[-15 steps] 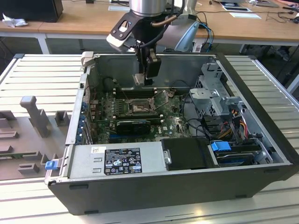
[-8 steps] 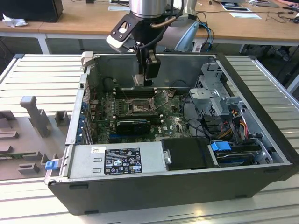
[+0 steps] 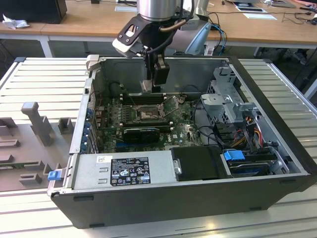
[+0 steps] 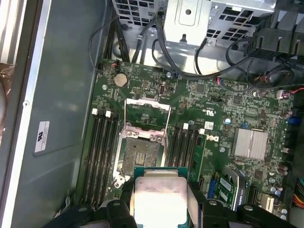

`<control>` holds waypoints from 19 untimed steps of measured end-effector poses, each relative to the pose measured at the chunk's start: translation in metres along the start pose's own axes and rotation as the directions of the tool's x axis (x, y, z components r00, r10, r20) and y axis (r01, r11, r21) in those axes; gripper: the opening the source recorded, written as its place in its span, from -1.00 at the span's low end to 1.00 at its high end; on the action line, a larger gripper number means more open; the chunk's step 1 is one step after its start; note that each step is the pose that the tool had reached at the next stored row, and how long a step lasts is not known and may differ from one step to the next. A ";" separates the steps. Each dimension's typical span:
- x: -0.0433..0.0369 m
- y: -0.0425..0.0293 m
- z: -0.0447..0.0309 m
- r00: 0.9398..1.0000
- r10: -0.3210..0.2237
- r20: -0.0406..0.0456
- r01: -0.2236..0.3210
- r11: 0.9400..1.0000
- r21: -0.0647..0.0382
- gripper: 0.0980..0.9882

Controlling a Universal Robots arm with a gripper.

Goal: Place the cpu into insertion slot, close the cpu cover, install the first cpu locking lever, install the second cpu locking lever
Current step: 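Place the cpu into insertion slot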

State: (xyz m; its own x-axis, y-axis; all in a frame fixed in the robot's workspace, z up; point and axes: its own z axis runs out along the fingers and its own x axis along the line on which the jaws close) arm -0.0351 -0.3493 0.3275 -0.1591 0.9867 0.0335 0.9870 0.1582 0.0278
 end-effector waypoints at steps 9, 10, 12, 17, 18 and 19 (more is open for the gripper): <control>-0.0002 -0.0001 0.0040 1.000 0.018 0.000 -0.018 1.000 0.001 -0.02; -0.0002 -0.0001 0.0043 1.000 0.021 0.000 -0.021 1.000 0.001 -0.02; -0.0002 -0.0001 0.0051 1.000 0.026 0.000 -0.026 1.000 0.001 -0.02; -0.0003 -0.0003 0.0101 1.000 0.030 -0.001 -0.030 0.999 0.011 -0.02; -0.0004 -0.0004 0.0118 1.000 0.031 -0.001 -0.031 0.999 0.012 -0.02; -0.0005 -0.0004 0.0144 0.999 0.033 -0.001 -0.033 0.999 0.013 -0.02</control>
State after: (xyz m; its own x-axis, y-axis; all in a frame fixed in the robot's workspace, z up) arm -0.0352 -0.3493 0.3130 -0.1270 0.9913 0.0355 0.9919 0.1266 0.0135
